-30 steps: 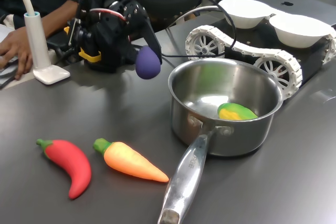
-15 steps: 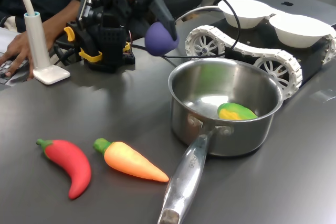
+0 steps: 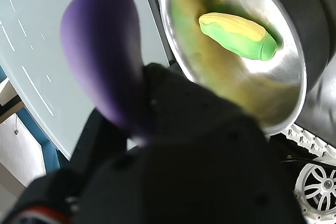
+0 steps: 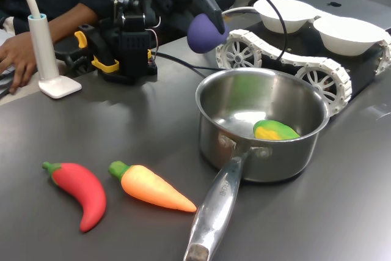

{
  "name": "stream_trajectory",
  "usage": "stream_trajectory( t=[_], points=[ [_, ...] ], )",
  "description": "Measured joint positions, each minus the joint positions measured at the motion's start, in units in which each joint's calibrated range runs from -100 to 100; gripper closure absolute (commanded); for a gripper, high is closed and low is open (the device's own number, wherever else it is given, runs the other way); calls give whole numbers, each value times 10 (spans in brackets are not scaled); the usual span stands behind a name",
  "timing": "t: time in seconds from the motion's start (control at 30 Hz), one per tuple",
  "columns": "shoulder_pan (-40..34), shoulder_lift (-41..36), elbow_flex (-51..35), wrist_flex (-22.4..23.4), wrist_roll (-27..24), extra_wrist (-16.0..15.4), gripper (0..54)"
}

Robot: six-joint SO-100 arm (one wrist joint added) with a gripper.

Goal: Pick up the brinjal and place them in the pan

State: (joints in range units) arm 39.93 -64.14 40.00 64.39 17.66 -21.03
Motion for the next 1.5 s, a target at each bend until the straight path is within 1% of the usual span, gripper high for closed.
stream_trajectory(
  t=[0.07, 0.13, 0.43, 0.6, 0.7, 0.8, 0.93, 1.1, 1.3, 1.5],
  points=[
    [-23, -13, 9, -1, -12, 19, 533],
    [-43, -27, 15, -1, -21, 32, 533],
    [-100, -83, 37, -1, -35, 69, 533],
    [-136, -104, 51, -1, -46, 97, 533],
    [-156, -118, 52, 4, -55, 106, 533],
    [-176, -139, 73, 5, -62, 115, 533],
    [-187, -160, 89, 5, -69, 118, 533],
    [-187, -157, 90, 5, -77, 118, 533],
    [-187, -125, 99, -10, -80, 118, 533],
    [-187, -67, 99, -50, -86, 123, 533]
  ],
)
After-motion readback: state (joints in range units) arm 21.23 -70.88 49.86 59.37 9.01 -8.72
